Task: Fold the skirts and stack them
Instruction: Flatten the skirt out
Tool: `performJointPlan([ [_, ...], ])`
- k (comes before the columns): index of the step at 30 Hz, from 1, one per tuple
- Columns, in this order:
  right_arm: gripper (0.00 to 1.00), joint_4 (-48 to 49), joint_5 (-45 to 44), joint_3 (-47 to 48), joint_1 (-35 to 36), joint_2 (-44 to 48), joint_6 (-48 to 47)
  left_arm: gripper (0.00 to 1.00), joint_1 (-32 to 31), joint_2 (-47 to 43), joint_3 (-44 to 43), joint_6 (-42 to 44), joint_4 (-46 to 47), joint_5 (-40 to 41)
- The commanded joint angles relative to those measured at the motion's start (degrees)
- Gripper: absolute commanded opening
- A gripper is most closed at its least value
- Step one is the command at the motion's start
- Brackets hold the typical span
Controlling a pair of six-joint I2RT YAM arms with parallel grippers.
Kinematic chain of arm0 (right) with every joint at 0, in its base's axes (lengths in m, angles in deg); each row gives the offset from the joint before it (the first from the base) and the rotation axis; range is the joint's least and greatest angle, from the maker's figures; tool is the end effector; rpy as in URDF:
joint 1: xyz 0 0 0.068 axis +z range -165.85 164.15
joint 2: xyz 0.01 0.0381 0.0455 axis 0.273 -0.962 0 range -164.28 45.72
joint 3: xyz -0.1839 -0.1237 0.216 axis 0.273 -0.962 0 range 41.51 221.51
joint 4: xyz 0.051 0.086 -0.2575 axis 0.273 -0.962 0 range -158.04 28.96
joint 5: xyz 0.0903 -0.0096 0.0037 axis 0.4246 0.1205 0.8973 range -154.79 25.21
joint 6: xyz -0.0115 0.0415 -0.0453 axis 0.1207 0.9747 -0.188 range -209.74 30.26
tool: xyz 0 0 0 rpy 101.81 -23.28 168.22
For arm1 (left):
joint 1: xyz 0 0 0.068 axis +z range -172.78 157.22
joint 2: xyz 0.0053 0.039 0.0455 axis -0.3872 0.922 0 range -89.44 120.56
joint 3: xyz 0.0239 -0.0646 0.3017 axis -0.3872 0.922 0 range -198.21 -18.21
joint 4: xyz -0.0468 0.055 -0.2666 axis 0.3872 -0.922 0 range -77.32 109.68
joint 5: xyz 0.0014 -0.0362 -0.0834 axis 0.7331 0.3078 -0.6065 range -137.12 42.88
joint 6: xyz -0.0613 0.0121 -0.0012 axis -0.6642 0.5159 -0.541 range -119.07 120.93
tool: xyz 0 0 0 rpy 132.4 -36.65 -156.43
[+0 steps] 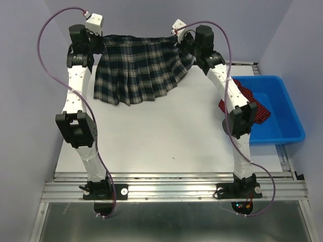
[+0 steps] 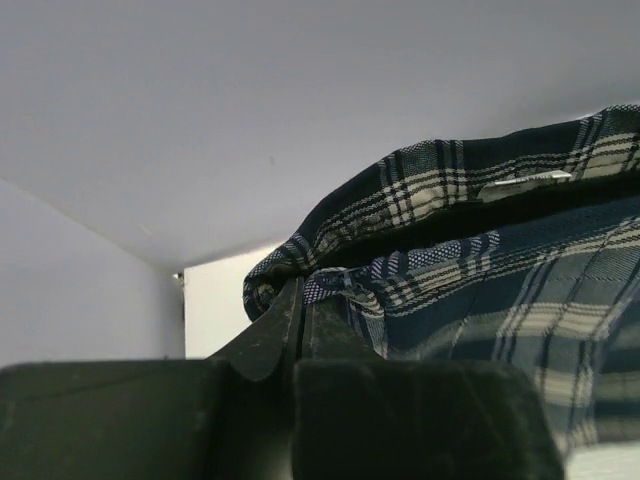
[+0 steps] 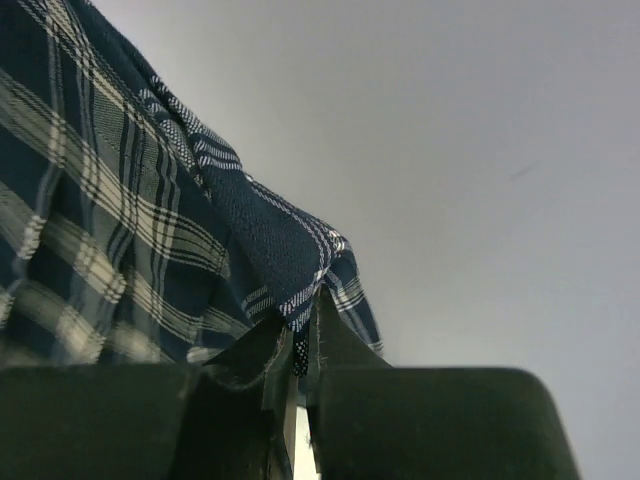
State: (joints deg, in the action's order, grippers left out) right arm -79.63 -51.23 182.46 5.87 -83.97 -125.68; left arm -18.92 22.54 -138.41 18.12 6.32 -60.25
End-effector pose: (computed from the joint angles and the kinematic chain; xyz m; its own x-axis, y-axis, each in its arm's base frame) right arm 0.5309 0.2235 0.4401 0.2419 -0.5179 -0.8205 -0.5356 0.6339 -0.5580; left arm 0.5018 0.0230 0.4791 -0.0382 0.2859 -0.9575 0.1794 0.9446 0.2749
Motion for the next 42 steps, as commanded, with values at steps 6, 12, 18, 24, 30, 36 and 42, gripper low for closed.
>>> performJointPlan([
  [6, 0.01, 11.13, 4.34, -24.27, -6.16, 21.21, -6.76, 0.00, 2.65, -29.85, 37.18, 12.93, 25.31, 1.62],
  [12, 0.01, 0.23, 11.22, -61.13, -4.32, 34.92, -25.29, 0.05, -0.43, -44.97, 67.44, 33.50, 17.61, -8.22],
  [18, 1.00, -15.85, 10.43, -80.90, 1.31, 50.46, -32.80, 0.90, -0.43, -63.86, 83.81, 53.26, -11.21, -15.70],
  [24, 1.00, -18.42, 12.20, -73.03, 2.72, 52.80, -14.09, 0.91, -0.52, -73.05, 80.84, 47.07, -20.21, -16.75],
  [30, 0.84, -15.51, 8.06, -58.17, 2.72, 38.66, 3.49, 0.81, -0.52, -56.03, 72.05, 26.43, -11.52, -14.40],
  [36, 0.65, -20.16, 12.09, -46.57, 2.72, 22.58, 13.78, 0.65, -0.52, -35.82, 59.39, 16.05, -13.70, -23.06],
  [42, 0.59, -19.29, 14.21, -51.46, 2.72, 18.25, 16.43, 0.56, -1.84, -26.93, 58.94, 16.21, -14.06, -19.06],
])
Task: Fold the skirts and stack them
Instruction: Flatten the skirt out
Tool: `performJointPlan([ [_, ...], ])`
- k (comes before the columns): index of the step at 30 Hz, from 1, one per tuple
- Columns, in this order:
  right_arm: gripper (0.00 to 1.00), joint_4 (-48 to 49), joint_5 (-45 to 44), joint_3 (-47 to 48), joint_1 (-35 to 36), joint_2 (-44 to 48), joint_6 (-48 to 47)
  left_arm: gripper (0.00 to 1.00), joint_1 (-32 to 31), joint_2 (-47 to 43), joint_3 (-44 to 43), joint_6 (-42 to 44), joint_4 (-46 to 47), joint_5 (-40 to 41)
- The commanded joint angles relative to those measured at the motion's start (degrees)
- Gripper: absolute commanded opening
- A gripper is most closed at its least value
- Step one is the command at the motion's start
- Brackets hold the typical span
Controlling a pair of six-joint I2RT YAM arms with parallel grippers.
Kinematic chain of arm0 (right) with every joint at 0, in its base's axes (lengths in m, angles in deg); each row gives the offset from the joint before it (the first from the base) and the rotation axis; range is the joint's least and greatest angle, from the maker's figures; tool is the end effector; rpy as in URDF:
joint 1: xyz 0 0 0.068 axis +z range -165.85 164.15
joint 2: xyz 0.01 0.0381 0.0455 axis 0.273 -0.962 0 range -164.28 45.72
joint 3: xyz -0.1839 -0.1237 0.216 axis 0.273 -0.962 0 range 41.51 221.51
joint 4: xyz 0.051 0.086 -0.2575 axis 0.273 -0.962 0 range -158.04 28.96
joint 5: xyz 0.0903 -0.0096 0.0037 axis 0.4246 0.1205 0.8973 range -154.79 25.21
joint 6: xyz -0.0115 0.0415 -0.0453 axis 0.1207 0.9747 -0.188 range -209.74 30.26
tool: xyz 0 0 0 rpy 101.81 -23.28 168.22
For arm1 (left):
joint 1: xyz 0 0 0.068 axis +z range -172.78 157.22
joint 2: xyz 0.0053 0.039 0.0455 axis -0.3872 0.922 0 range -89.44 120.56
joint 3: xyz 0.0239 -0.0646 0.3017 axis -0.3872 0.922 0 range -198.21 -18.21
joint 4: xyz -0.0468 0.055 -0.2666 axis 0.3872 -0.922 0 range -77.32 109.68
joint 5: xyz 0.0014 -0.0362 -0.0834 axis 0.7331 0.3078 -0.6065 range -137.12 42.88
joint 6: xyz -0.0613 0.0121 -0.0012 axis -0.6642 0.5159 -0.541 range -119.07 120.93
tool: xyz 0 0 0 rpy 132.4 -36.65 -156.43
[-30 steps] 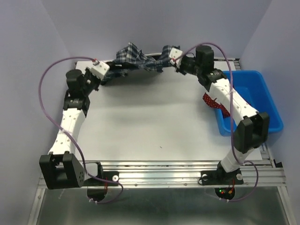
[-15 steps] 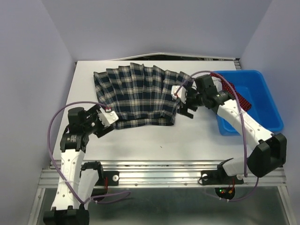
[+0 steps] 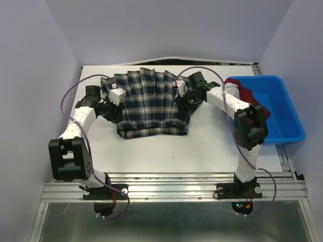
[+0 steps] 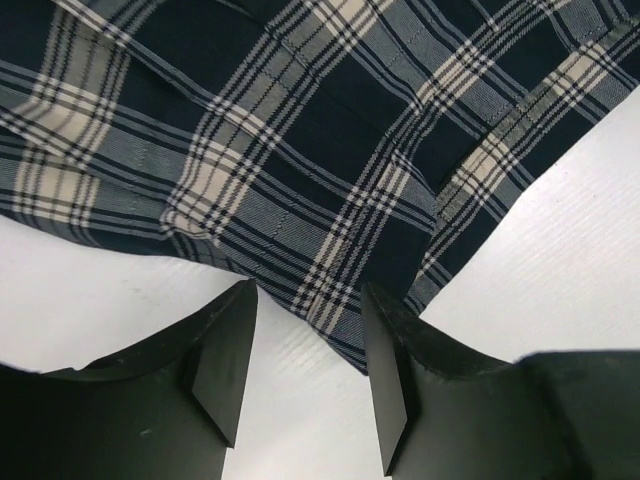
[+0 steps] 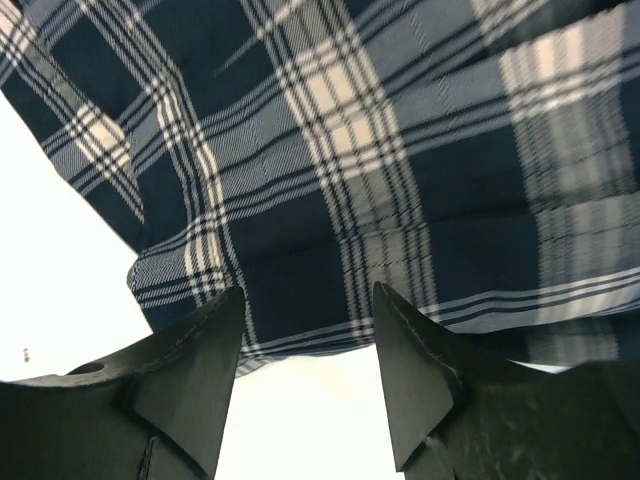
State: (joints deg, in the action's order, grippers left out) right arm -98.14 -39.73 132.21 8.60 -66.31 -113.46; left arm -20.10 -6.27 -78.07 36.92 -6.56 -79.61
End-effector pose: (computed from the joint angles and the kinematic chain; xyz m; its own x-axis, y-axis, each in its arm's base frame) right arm 0.4096 0.2084 0.2545 -0.4781 -0.6177 -0.6244 -0.8400 0.5292 0.1197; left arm 0.3221 -0.0105 0.2781 -0.4338 0.4759 -0.7650 0.6964 0.7159 0.0504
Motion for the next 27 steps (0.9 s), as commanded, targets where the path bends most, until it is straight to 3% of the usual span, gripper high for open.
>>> performJointPlan([
  [1, 0.59, -0.87, 2.63, -2.35, -0.01, -0.20, 3.95, 0.54, -0.74, 2.68, -0.80, -1.81, -1.18, 2.93],
  [6, 0.57, -1.04, -0.09, -9.65, 0.60, -1.35, 1.14, 0.47, -0.74, 6.46, 5.44, -0.74, -0.39, 10.42],
  [9, 0.64, -1.04, -2.20, -10.71, 0.60, 0.49, 0.61, 0.45, -0.13, 5.43, 6.77, -1.10, -0.39, 11.14],
  [14, 0.84, -1.48, -2.21, -11.24, 0.60, 8.65, -2.63, 0.68, 0.84, -3.71, 5.10, 7.24, -2.59, 6.83],
  [17, 0.91, -2.27, -2.38, -12.99, 0.60, 14.81, -7.01, 0.81, 0.84, -9.42, 2.30, 17.77, -5.82, 5.96],
  [20, 0.94, -2.63, -4.74, -17.28, 0.60, 21.04, -15.77, 0.88, 0.84, -13.03, 2.20, 31.12, -8.64, 6.21],
  [22, 0.93, -1.14, -6.59, -23.24, 0.60, 25.69, -23.59, 0.88, 0.84, -14.18, 3.33, 40.94, -10.05, 7.26],
  [27, 0.90, 7.46, -8.53, -36.10, -0.10, 32.92, -38.92, 0.88, 1.45, -13.66, 6.15, 54.88, -12.87, 6.39],
])
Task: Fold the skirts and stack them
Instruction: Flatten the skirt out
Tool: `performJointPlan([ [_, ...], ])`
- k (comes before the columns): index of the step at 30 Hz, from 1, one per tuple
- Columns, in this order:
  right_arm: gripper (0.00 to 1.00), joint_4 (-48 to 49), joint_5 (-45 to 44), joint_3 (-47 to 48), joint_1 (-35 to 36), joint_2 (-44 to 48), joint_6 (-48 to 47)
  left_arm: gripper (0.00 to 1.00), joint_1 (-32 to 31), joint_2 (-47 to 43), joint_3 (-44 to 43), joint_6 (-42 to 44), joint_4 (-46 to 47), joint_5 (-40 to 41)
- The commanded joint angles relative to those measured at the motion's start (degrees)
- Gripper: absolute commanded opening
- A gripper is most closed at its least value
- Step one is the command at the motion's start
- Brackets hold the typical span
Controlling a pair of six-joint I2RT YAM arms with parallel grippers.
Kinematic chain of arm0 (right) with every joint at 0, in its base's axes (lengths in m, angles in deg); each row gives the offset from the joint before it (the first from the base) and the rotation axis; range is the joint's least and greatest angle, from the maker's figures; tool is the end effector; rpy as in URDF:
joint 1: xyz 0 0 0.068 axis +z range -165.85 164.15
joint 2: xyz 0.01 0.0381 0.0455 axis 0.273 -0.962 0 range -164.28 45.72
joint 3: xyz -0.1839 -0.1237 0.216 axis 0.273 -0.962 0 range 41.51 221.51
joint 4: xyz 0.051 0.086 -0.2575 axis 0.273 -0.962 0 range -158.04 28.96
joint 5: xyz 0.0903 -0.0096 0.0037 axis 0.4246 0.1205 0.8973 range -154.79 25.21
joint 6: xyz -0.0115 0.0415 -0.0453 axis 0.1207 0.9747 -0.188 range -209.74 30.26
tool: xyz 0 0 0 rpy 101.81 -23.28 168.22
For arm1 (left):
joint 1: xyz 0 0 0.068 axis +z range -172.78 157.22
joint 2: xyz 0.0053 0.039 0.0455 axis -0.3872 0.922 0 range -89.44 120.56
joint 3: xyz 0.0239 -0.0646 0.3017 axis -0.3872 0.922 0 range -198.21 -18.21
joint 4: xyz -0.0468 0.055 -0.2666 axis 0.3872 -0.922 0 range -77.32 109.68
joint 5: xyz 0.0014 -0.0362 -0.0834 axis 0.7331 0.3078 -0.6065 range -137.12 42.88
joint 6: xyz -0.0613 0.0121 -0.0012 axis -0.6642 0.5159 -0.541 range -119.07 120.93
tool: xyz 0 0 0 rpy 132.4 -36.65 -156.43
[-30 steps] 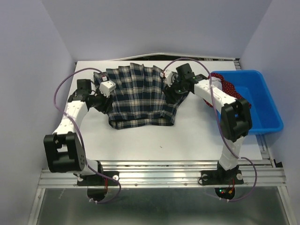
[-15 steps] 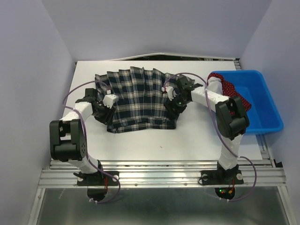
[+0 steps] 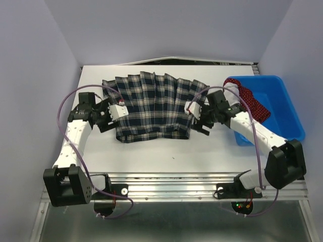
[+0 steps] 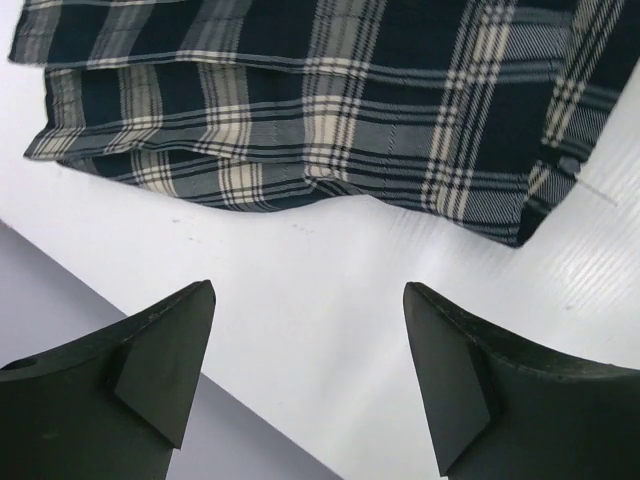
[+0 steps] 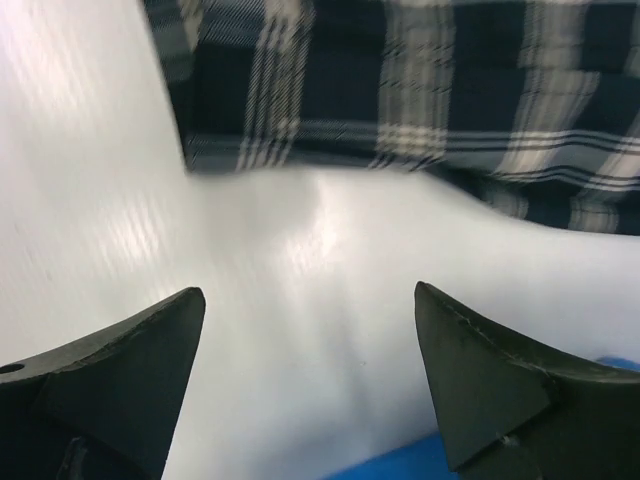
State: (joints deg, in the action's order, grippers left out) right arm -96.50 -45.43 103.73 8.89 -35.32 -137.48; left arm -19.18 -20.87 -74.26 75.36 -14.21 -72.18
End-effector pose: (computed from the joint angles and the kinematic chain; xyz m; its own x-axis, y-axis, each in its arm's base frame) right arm 0.2735 0.1435 0.2877 -0.0737 -0.8028 -0.5917 -0.9294 0.2704 -0.2511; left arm 0.2587 -0.0039 0.3115 0.0318 0.8764 -0.4806 0.7594 0.2914 0.5817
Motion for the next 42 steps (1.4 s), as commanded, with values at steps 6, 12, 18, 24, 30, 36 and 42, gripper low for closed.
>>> performJointPlan([
  [6, 0.87, 13.57, 5.15, -3.25, -0.39, -3.05, -23.51, 0.89, 2.37, 7.00, -2.21, 5.58, -7.33, -9.47],
  [12, 0.88, 14.37, 8.59, 2.47, 2.59, -11.32, -35.10, 0.89, 7.73, 7.28, -1.78, -2.52, -7.42, -18.97],
  [18, 0.87, 12.61, 10.00, -0.16, 5.58, -12.83, -48.66, 0.90, 13.97, 9.03, -3.62, -3.77, -8.91, -23.98],
  [24, 0.86, 12.17, 11.49, 0.27, 8.75, -14.24, -52.62, 0.94, 17.76, 12.11, -5.03, -3.59, -10.67, -26.80],
  [30, 0.79, 7.34, 10.79, 3.35, 10.16, -17.31, -58.67, 0.95, 17.85, 11.58, -1.87, -3.24, -9.00, -25.74],
  [36, 0.60, 5.49, 9.91, 3.09, 11.48, -19.69, -60.54, 0.93, 17.85, 11.14, -1.08, -3.51, -8.30, -24.52],
  [42, 0.45, 5.13, 8.77, 0.46, 12.80, -19.51, -63.51, 0.87, 17.24, 10.36, -0.03, 5.08, -10.06, -17.76],
])
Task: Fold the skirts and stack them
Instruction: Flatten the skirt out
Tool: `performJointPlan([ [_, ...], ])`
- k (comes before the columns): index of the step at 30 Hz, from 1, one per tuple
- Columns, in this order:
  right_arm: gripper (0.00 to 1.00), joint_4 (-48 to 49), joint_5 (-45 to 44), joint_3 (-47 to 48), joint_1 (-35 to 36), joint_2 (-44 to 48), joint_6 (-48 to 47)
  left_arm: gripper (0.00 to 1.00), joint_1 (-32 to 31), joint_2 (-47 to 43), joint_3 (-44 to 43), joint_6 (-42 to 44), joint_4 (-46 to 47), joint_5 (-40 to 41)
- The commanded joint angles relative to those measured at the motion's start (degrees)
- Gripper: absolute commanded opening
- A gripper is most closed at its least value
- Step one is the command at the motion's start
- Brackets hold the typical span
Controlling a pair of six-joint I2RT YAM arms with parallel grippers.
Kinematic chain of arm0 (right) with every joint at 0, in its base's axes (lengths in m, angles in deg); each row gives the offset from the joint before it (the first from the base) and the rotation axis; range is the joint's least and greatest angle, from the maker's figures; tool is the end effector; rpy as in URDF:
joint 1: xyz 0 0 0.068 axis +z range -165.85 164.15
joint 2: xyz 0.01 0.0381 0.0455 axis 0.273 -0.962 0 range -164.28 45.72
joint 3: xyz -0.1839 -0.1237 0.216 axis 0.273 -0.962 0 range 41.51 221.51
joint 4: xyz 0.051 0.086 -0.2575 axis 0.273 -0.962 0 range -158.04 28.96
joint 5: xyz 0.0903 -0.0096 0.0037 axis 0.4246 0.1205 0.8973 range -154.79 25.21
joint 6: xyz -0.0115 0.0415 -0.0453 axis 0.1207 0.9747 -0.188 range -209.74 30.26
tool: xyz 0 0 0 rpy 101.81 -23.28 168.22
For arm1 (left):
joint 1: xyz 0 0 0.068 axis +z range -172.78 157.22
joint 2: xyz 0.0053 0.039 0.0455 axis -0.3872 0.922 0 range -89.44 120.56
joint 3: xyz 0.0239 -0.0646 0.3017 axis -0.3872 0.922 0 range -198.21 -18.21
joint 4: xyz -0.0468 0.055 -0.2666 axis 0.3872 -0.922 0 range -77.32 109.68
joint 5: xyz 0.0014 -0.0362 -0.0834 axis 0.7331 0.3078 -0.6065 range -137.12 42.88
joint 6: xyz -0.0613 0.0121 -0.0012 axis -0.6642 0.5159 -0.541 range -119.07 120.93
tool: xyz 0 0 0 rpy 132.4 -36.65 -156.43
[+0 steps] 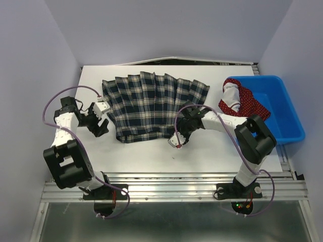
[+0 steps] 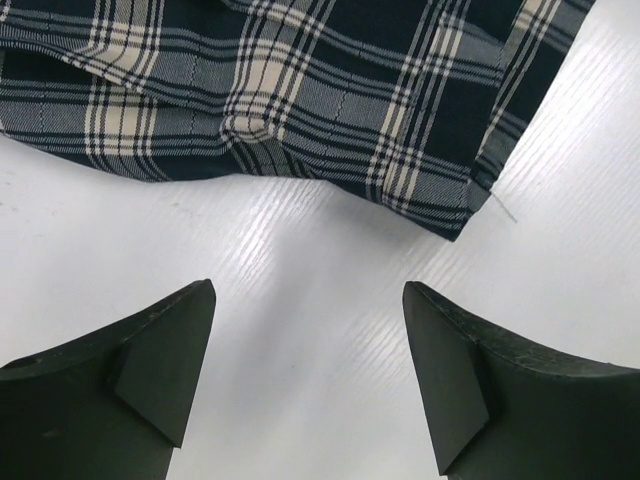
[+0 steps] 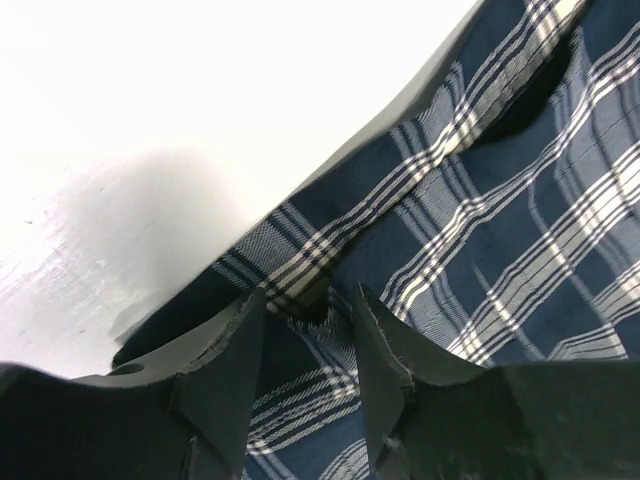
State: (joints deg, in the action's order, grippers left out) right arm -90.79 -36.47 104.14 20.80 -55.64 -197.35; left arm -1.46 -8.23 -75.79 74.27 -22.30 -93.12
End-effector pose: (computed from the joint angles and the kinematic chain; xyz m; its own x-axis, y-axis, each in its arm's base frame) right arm 0.2776 0.2347 0.1853 0.8597 -0.4063 -0.3096 -0.5102 -0.7115 -0.4832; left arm 0.2741 0.0702 0.2646 -0.2203 0.6285 -0.7460 0.8198 0.5337 0.2076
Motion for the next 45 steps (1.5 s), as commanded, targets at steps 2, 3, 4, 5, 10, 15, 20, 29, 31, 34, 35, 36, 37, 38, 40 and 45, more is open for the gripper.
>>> performJointPlan([
  [2, 0.42, 0.31, -0.54, -1.55, 0.89, 0.73, -4.18, 0.89, -1.63, -4.30, 2.47, 8.30, -0.57, 6.86],
  [3, 0.40, 0.31, -0.54, -1.29, 1.41, 0.38, -3.92, 0.90, -1.81, -5.00, 3.08, 10.57, -0.65, 7.50],
  [4, 0.35, 0.05, -0.54, -0.33, 1.41, -0.41, -3.57, 0.91, -1.98, -5.18, 3.26, 11.20, -0.82, 8.20],
  [5, 0.29, -0.04, -0.37, 0.29, 1.41, -0.85, -3.22, 0.91, -1.99, -5.18, 3.27, 10.77, -0.74, 8.20],
  [10, 0.01, -0.30, 1.12, 3.46, 1.94, -2.00, -1.12, 0.91, -1.99, -4.48, 3.70, 9.28, -1.00, 7.59],
  [15, 0.01, -2.15, 1.92, 7.32, 1.94, 0.37, 4.32, 0.91, -1.99, -5.88, 5.98, 11.29, -0.91, 8.38],
  [20, 0.01, -2.67, 5.43, 14.43, 1.94, 2.05, 14.87, 0.91, -1.99, -6.50, 6.87, 12.53, -1.26, 8.47],
  [29, 0.01, 0.21, 1.49, 28.93, 0.62, -0.94, 34.73, 0.94, -1.81, -18.18, 18.46, 27.91, -0.92, 12.25],
  [31, 0.01, 3.54, -0.44, 30.79, 0.01, -1.47, 43.83, 0.94, -2.94, -19.15, 20.31, 26.60, 0.57, 11.90],
  [34, 0.01, 6.01, -2.29, 35.09, -0.70, -2.17, 55.08, 0.94, -5.49, -17.24, 21.72, 21.69, 3.74, 11.20],
  [35, 0.01, 7.07, -3.00, 36.58, -1.22, -2.17, 60.54, 0.94, -5.85, -16.44, 21.90, 19.58, 4.61, 10.32],
  [36, 0.01, 8.13, -3.70, 36.95, -1.22, -2.00, 63.64, 0.94, -6.20, -14.95, 21.81, 17.99, 5.41, 9.36],
  [37, 0.01, 11.79, -5.97, 37.12, -1.22, -1.56, 66.45, 0.95, -6.81, -14.33, 21.64, 14.24, 7.07, 7.17],
  [38, 0.01, 13.48, -7.38, 37.21, -1.22, -1.21, 69.09, 0.95, -7.34, -13.45, 21.29, 12.81, 7.69, 5.93],
  [40, 0.01, 15.86, -9.93, 38.35, -1.22, -0.86, 75.95, 0.95, -8.40, -11.61, 20.58, 9.47, 9.10, 4.26],
  [45, 0.01, 22.28, -18.11, 40.11, -1.22, -0.06, 83.78, 0.96, -11.56, -10.54, 21.11, 4.80, 14.89, 3.46],
])
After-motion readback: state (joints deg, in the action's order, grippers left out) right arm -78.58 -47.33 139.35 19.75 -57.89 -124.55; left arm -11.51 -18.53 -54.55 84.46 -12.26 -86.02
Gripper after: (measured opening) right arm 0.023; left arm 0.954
